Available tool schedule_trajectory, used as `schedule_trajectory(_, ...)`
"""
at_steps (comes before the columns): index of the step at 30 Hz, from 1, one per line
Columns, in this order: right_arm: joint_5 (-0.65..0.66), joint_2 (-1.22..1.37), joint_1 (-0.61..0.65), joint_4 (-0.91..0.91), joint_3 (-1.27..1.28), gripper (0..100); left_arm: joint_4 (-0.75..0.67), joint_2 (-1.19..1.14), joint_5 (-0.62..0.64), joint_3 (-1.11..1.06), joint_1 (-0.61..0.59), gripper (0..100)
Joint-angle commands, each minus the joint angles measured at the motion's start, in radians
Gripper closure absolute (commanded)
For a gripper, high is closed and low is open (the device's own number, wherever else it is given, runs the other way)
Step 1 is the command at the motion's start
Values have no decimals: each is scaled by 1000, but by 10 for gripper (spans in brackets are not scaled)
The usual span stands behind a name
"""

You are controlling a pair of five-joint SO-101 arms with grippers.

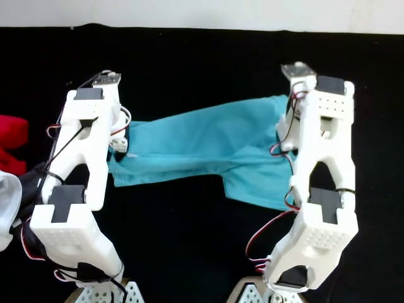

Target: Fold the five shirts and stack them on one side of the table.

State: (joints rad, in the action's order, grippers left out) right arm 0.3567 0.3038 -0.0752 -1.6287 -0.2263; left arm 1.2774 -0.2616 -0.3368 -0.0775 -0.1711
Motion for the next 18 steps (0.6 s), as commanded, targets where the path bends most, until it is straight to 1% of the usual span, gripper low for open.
schedule_trajectory(1, 49, -50, -4, 27, 42, 993, -12, 18, -9, 10, -13, 815)
schedule_trajectory(5, 98, -150, -2, 90, 153, 993, -15, 19, -9, 19, -19, 808)
schedule_trajectory(9, 160, -219, -2, 117, 280, 987, 3, 19, -6, 108, -22, 808)
schedule_trajectory(11, 183, -245, -2, 117, 328, 939, 40, 18, -5, 180, -21, 808)
schedule_trajectory(15, 187, -320, -1, 117, 364, 772, 75, 8, -5, 297, -16, 808)
schedule_trajectory(16, 187, -341, 4, 116, 363, 748, 75, 7, -5, 309, -15, 808)
schedule_trajectory(18, 187, -390, 12, 111, 363, 751, 61, 5, -3, 309, -13, 808)
